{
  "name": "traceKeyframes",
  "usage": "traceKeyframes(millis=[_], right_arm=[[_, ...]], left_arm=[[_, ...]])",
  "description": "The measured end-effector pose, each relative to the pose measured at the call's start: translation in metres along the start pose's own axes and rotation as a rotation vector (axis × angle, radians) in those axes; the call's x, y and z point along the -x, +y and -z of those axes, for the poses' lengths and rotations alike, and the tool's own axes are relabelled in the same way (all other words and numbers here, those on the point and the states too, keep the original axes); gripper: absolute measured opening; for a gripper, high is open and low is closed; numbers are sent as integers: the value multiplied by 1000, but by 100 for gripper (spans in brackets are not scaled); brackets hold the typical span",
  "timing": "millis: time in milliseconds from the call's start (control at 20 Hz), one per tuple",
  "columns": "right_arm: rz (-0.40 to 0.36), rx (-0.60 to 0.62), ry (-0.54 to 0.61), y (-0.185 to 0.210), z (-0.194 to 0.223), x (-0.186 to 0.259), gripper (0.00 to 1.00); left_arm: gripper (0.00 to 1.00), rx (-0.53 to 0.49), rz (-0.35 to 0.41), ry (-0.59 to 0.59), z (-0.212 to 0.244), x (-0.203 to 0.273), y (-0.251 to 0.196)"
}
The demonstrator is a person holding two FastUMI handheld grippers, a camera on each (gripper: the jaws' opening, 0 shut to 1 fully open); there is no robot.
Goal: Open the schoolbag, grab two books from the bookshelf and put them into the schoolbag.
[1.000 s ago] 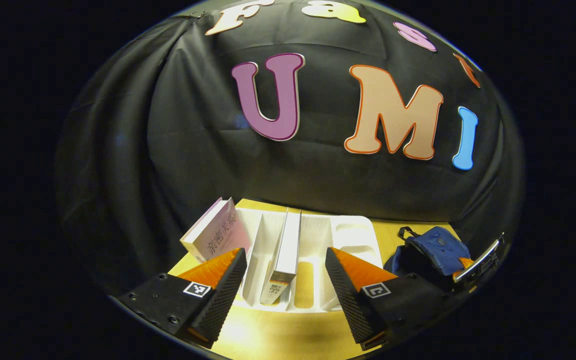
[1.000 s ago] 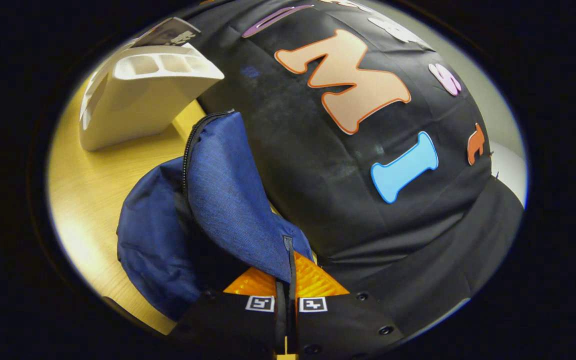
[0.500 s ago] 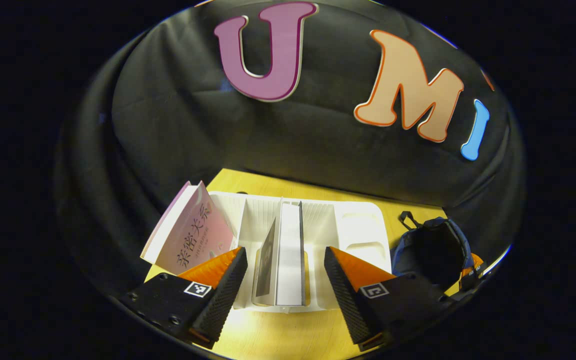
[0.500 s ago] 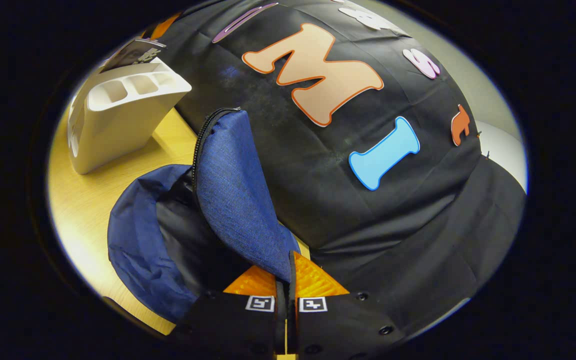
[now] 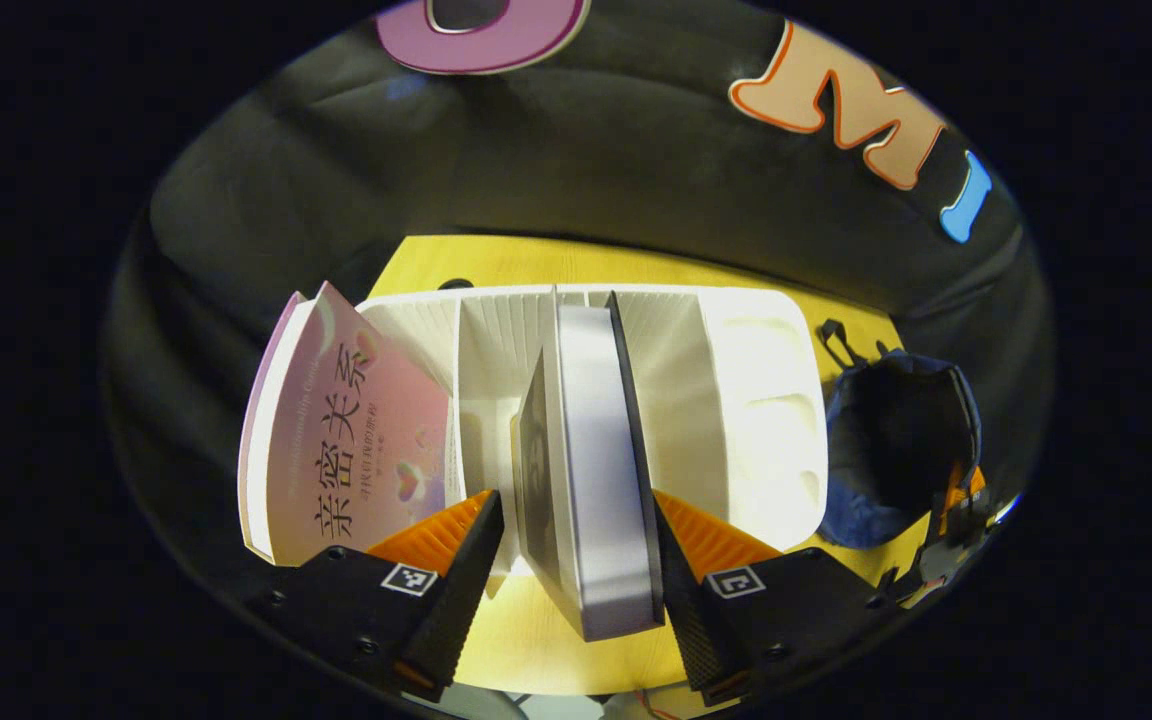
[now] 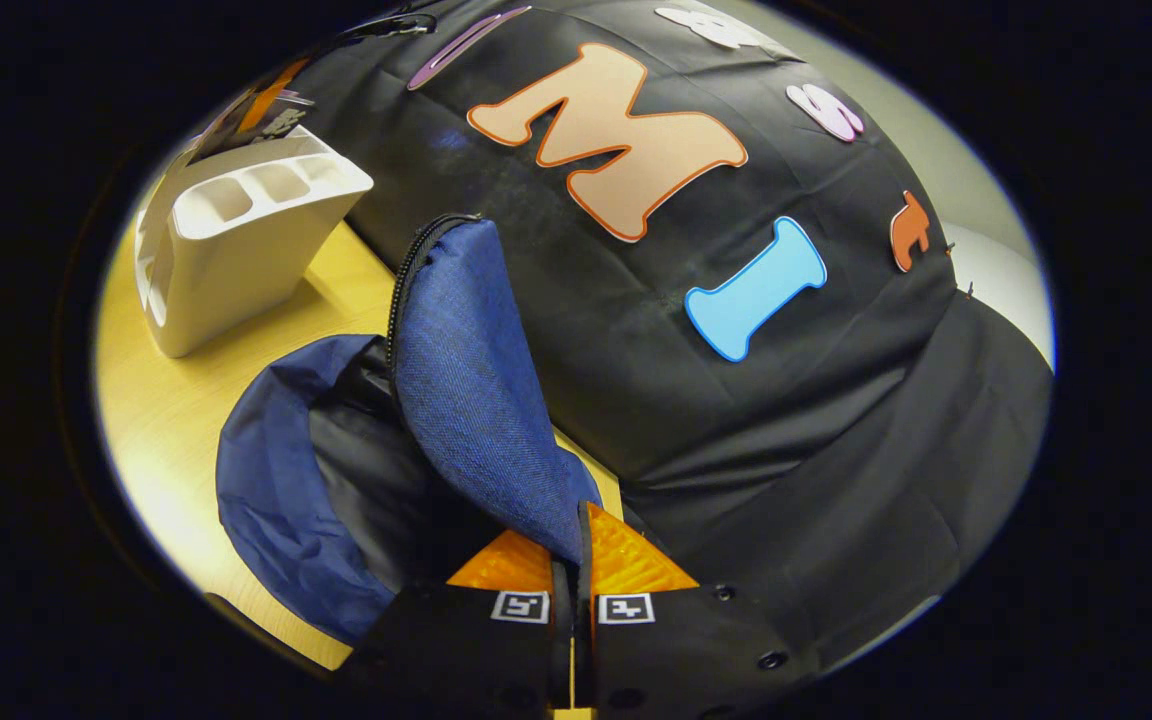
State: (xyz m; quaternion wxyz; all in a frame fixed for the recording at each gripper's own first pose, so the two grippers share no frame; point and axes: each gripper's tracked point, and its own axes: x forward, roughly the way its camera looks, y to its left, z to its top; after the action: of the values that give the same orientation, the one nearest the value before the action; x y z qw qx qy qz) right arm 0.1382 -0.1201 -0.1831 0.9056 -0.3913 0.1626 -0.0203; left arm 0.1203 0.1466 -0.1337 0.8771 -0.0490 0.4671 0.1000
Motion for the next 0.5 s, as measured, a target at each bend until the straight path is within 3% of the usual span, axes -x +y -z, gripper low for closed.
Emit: traceKeyframes(millis=[250,500], right_arm=[[-5,6,1,1,2,5,2],[-5,-1,14,1,6,9,2]], left_arm=[[75,-50,-39,111,1,-8,13],[67,-29,-18,235,8,-23,14]])
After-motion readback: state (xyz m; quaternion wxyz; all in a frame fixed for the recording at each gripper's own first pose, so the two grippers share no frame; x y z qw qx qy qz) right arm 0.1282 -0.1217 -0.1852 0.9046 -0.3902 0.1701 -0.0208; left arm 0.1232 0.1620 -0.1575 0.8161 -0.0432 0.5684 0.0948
